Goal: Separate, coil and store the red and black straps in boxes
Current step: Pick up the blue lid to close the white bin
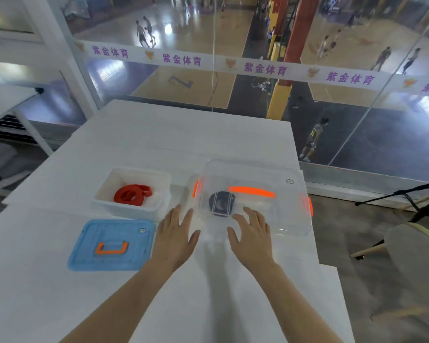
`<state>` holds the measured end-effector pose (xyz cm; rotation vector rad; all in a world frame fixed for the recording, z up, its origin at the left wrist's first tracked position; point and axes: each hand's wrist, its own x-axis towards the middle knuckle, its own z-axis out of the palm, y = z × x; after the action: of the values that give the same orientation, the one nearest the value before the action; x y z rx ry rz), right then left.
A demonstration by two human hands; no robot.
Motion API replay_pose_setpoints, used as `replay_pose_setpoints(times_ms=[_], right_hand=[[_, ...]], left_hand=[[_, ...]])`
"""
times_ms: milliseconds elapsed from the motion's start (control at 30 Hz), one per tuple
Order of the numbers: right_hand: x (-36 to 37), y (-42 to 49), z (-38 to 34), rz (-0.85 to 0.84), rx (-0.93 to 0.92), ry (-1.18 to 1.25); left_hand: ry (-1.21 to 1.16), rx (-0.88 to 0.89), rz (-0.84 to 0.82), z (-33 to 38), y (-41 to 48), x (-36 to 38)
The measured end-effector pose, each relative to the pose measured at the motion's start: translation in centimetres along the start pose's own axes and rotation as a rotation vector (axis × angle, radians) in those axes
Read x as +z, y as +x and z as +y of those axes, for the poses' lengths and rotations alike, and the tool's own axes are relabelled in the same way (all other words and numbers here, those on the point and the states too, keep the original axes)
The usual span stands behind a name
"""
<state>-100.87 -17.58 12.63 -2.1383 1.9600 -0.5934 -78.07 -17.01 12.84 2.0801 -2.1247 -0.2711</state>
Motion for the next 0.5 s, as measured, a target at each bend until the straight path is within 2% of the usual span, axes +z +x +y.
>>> replay_pose_setpoints(times_ms=[100, 300, 500], right_hand=[[2.3, -1.6, -3.7, 0.004, -0.043, 0.026], [8.0, -3.4, -12.1, -0.1, -0.027, 0.001], [15.2, -3.8, -22.2, -0.23, 0.042, -0.012]], left_hand=[[-0.011, -0.065, -0.015, -4.2, -2.4, -0.3], [-0.025, -0.119, -0.047, -14.7, -4.8, -0.7], [-0.047, -0.119, -0.178, -25.8, -5.7, -0.3]])
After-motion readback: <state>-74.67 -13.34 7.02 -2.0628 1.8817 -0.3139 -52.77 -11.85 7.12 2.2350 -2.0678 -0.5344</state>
